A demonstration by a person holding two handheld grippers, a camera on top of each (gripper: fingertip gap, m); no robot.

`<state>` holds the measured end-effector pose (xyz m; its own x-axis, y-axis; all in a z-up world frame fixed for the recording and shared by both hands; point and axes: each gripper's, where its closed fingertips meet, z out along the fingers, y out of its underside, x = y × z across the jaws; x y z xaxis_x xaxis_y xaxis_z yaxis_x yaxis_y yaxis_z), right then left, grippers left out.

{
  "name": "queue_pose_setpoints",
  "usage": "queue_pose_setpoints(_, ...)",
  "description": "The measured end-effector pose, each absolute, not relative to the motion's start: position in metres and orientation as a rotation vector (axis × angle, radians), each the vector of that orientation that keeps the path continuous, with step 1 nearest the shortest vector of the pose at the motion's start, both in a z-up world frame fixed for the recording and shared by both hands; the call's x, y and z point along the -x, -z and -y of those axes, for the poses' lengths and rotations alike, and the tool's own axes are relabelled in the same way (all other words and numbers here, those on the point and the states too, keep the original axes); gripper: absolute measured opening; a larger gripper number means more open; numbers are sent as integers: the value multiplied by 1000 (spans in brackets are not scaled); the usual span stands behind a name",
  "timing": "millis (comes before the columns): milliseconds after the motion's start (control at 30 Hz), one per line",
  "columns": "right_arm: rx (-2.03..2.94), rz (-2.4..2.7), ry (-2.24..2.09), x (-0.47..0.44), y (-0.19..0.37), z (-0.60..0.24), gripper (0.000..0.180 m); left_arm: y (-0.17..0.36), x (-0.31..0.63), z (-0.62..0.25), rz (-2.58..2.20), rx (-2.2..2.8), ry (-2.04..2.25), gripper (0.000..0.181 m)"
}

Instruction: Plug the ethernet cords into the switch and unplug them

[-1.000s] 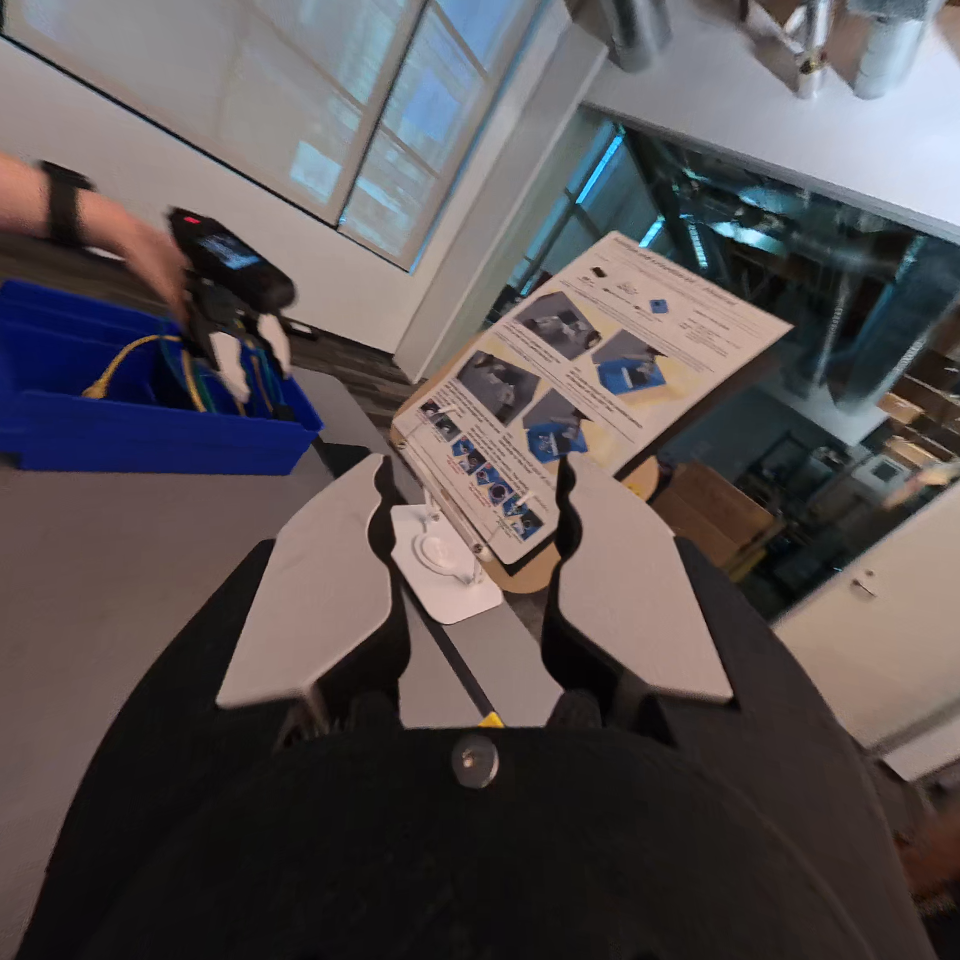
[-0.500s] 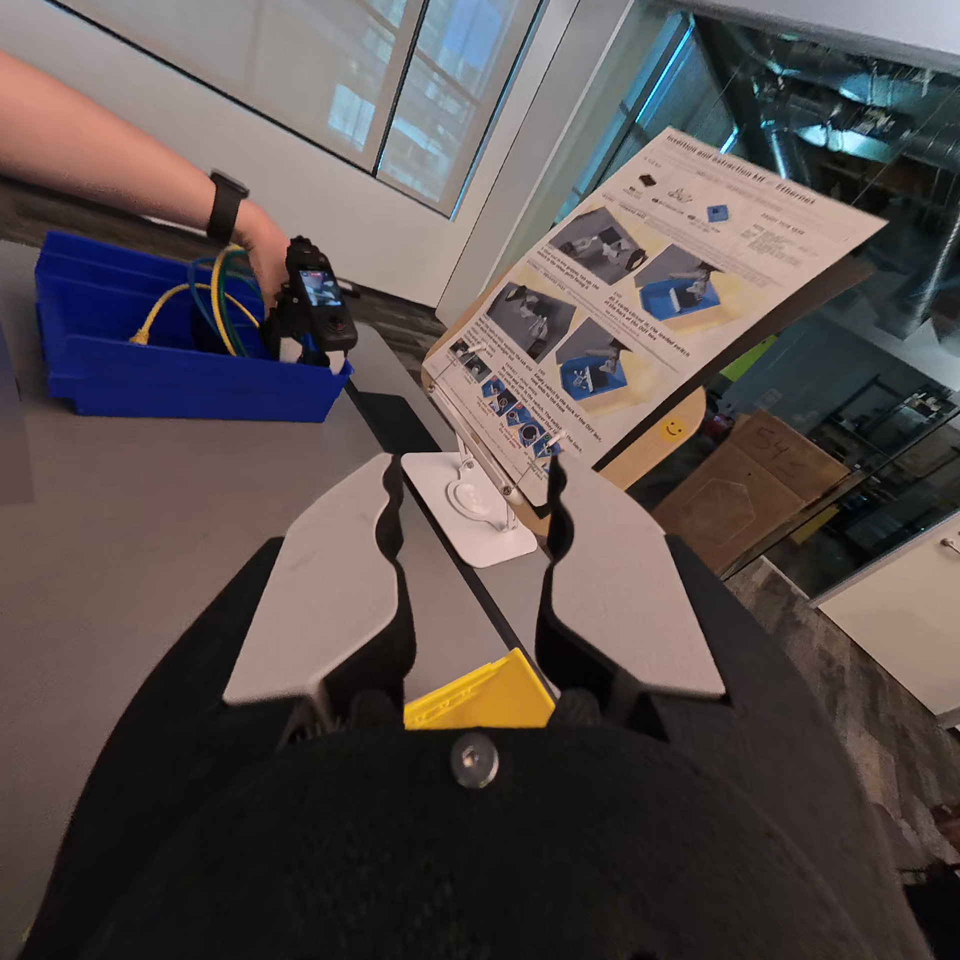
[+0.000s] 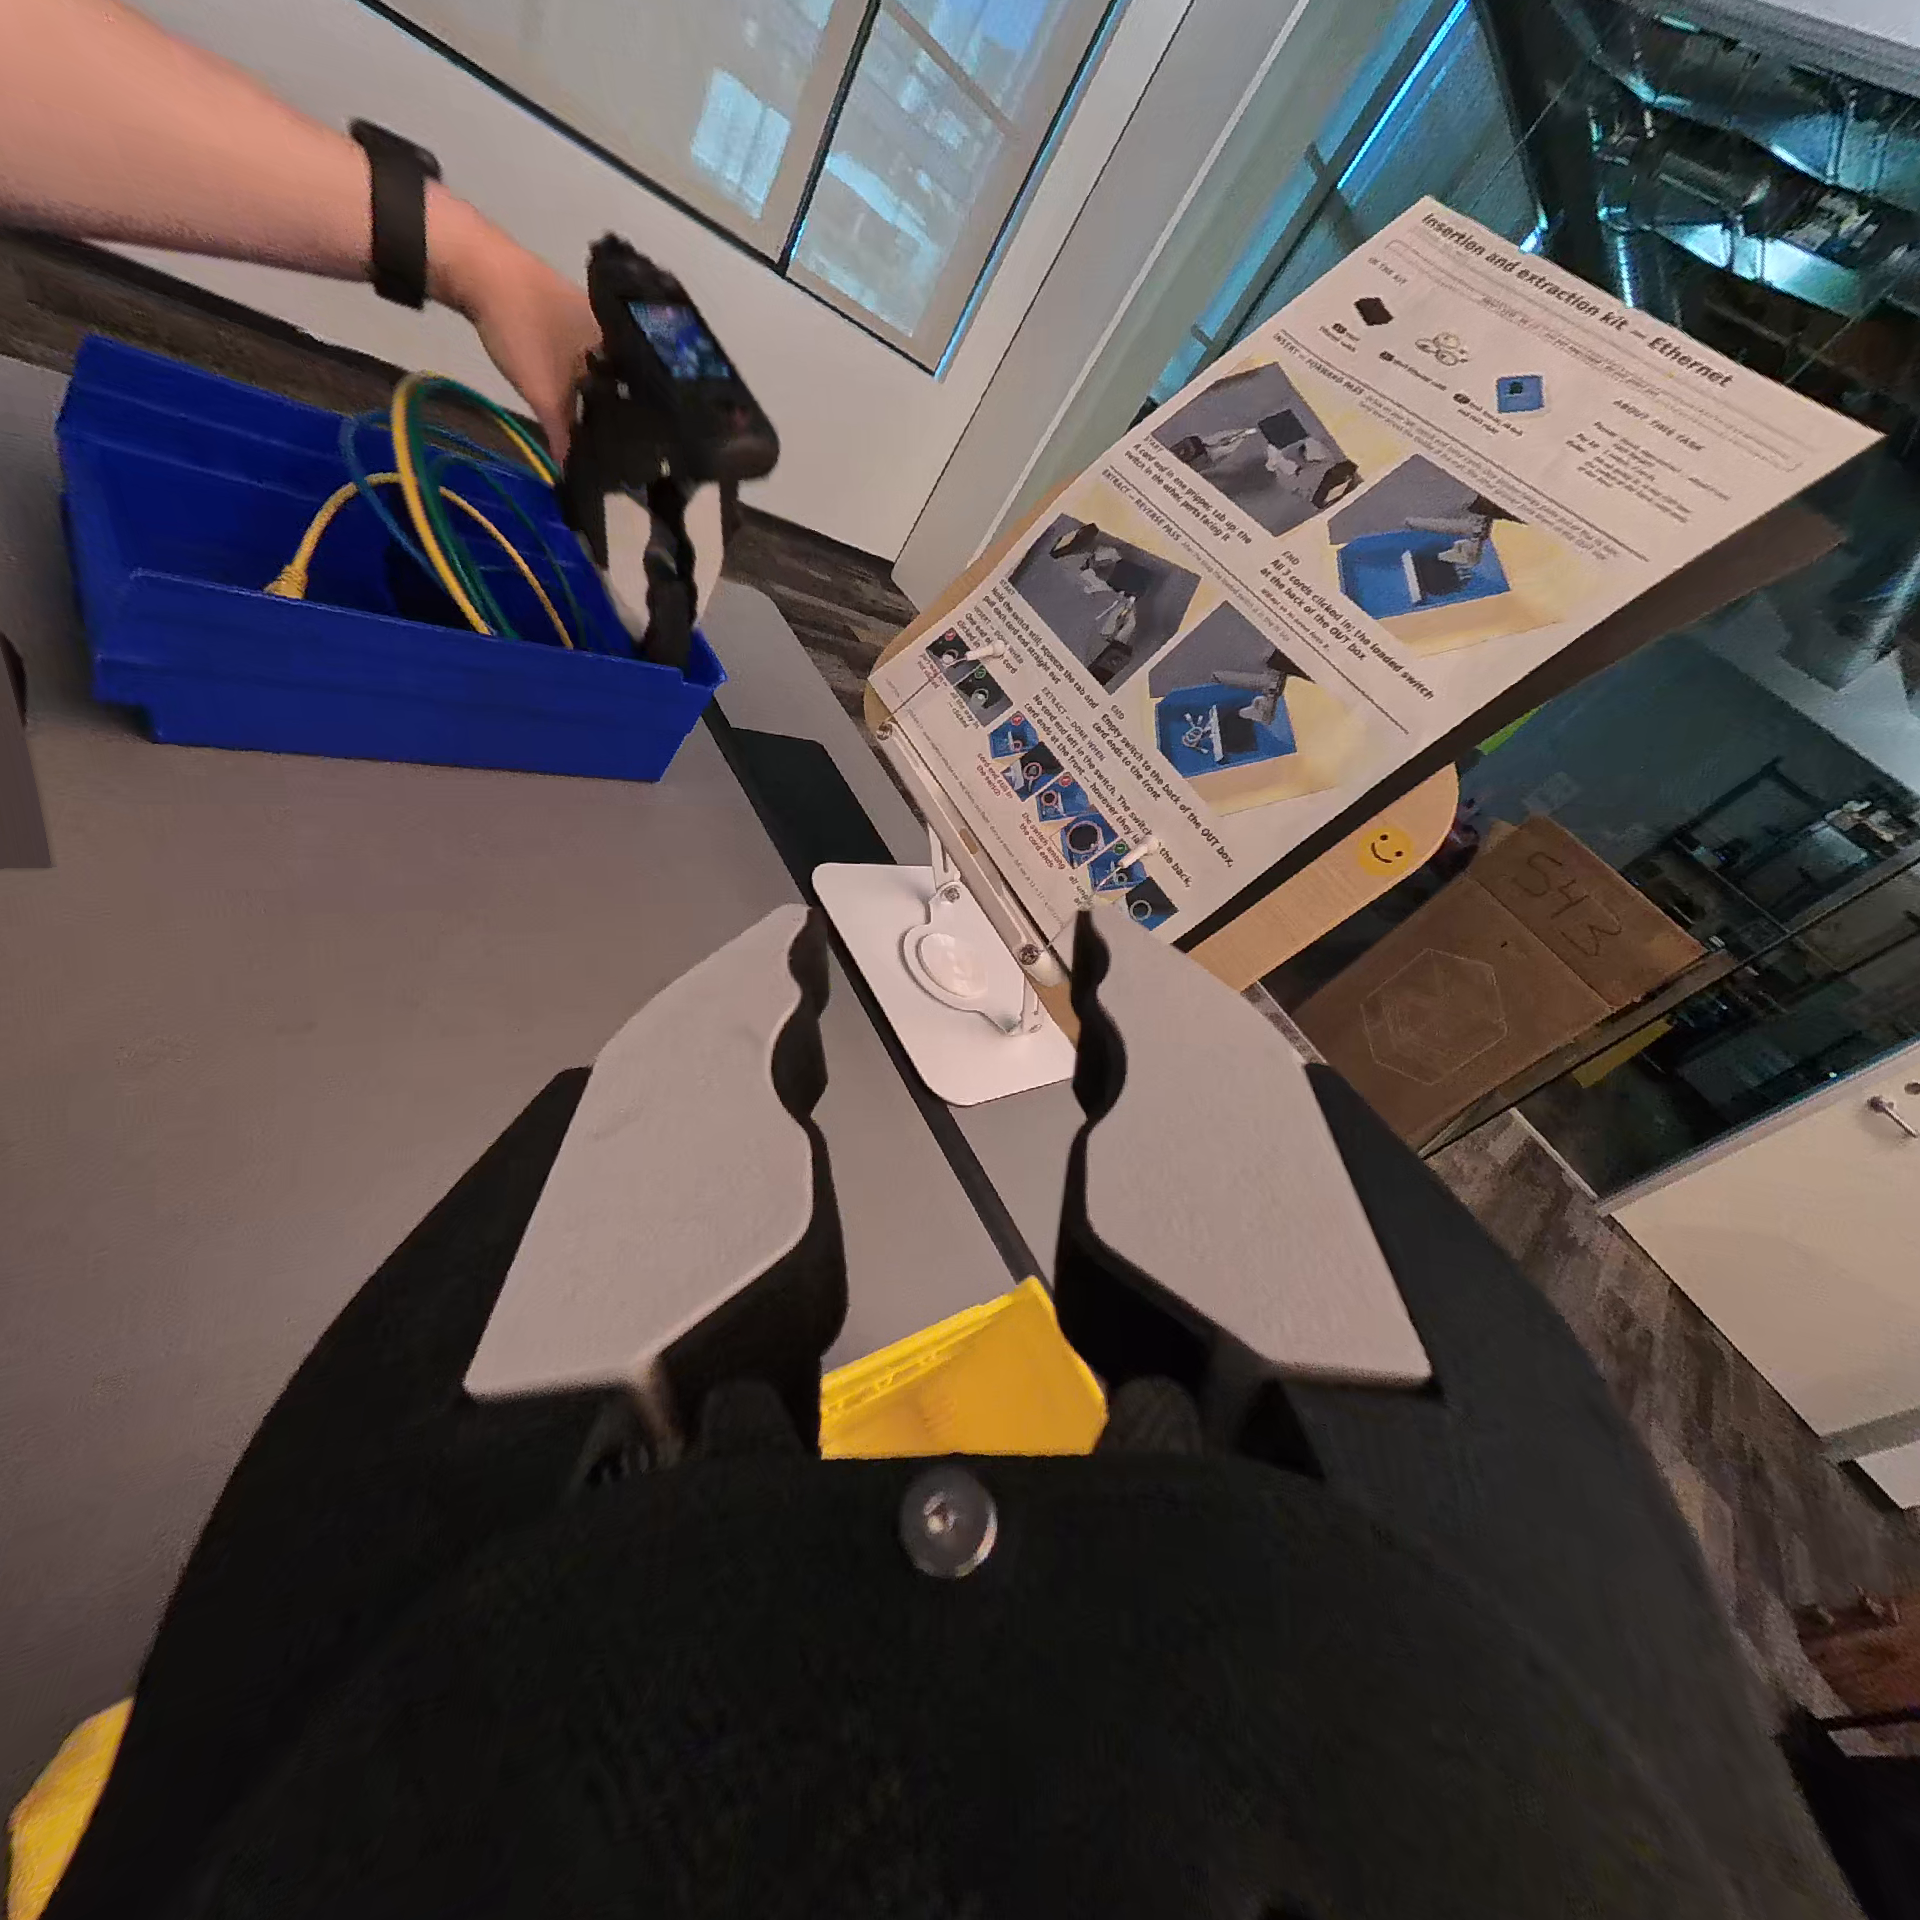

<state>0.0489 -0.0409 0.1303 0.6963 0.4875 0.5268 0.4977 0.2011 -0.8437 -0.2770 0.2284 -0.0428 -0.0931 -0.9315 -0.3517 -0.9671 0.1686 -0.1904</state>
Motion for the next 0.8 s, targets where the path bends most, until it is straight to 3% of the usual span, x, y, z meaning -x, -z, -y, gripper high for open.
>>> queue_pose_setpoints(233,1402,865,-54,-44,-132,39,46,-82,281,-220,-1642,1747,36,28)
queue_pose_setpoints(500,1367,943,-46,-17,-131,43,46,-181,250,-153,-1587,1564,38,28)
queue_pose_setpoints(633,1356,974,-34,-8,-131,47,46,-198,242,-141,-1614,1545,-57,28)
queue_pose_setpoints(800,1352,974,-35,-9,-132,52,46,-150,267,-167,-1639,1699,-257,27)
